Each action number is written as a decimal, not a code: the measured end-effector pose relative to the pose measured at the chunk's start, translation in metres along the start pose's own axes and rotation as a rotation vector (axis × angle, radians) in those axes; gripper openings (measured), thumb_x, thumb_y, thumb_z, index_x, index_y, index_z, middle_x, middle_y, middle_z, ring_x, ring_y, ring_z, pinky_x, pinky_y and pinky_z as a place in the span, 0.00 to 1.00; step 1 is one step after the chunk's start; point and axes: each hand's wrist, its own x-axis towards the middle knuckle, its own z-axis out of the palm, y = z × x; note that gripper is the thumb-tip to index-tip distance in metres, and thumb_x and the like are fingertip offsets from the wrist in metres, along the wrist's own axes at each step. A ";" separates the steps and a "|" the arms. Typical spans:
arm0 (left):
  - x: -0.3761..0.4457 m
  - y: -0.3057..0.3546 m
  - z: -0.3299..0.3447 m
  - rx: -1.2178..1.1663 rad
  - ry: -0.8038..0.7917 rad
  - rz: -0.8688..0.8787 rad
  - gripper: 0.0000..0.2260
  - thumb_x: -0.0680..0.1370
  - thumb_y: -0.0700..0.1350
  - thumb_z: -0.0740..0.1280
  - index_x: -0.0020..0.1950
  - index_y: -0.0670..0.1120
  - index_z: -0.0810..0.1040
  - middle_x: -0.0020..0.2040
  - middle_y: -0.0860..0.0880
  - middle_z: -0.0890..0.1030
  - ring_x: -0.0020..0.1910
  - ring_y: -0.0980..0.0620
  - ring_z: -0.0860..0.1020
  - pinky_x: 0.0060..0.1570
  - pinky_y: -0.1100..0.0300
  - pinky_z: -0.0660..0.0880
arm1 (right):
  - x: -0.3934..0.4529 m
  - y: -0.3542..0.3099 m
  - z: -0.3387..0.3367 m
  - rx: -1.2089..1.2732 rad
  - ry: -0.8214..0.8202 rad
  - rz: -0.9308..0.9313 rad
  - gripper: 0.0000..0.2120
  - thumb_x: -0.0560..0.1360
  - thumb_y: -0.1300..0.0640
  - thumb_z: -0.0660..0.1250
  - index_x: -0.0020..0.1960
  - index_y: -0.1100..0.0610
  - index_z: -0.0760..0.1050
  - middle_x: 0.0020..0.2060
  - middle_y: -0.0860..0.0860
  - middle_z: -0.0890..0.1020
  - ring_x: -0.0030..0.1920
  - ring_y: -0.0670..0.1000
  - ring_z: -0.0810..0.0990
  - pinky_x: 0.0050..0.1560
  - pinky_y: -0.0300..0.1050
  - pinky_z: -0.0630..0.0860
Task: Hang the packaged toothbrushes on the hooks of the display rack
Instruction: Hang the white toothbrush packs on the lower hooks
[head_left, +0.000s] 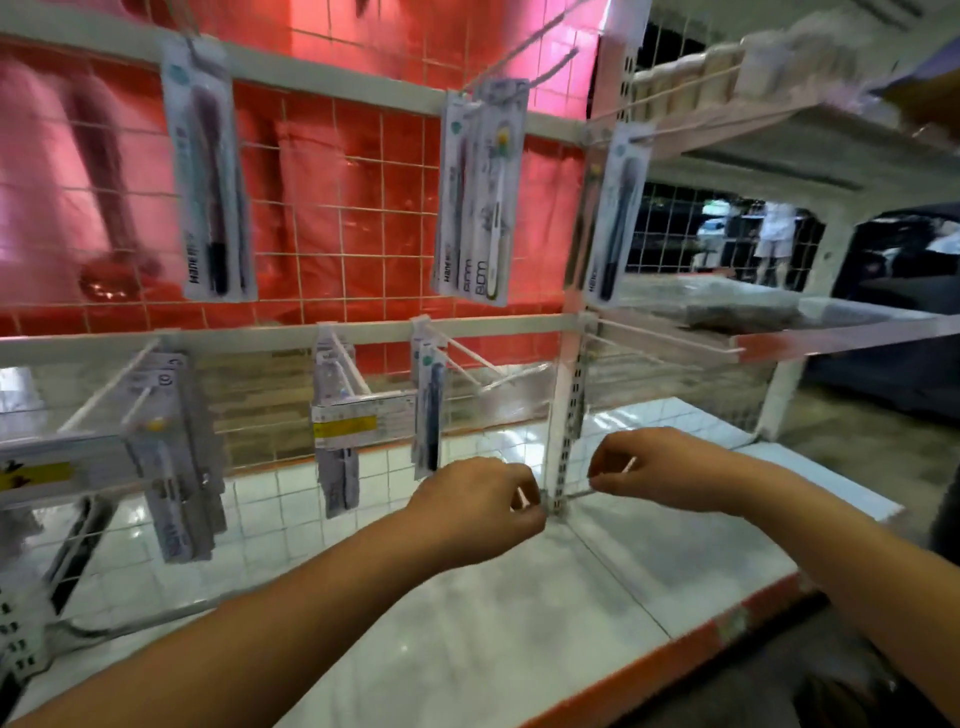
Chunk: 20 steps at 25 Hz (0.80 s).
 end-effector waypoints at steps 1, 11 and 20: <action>0.005 0.014 -0.002 0.042 0.001 0.015 0.13 0.77 0.57 0.60 0.57 0.54 0.77 0.55 0.55 0.80 0.53 0.54 0.76 0.50 0.56 0.75 | 0.000 0.007 -0.010 -0.017 0.002 -0.032 0.05 0.76 0.49 0.64 0.50 0.47 0.75 0.45 0.42 0.77 0.47 0.43 0.75 0.41 0.31 0.68; 0.084 0.094 -0.108 0.252 0.267 -0.045 0.12 0.77 0.56 0.61 0.54 0.51 0.78 0.50 0.53 0.81 0.48 0.55 0.78 0.52 0.54 0.77 | 0.054 0.047 -0.127 0.096 0.229 -0.274 0.05 0.75 0.52 0.67 0.49 0.51 0.75 0.40 0.45 0.79 0.42 0.45 0.77 0.42 0.39 0.72; 0.141 0.037 -0.145 0.353 0.426 -0.413 0.17 0.78 0.59 0.58 0.51 0.48 0.78 0.45 0.48 0.80 0.41 0.51 0.76 0.43 0.58 0.75 | 0.149 0.023 -0.132 0.137 0.307 -0.399 0.13 0.77 0.48 0.63 0.52 0.56 0.77 0.41 0.49 0.78 0.39 0.47 0.75 0.39 0.40 0.69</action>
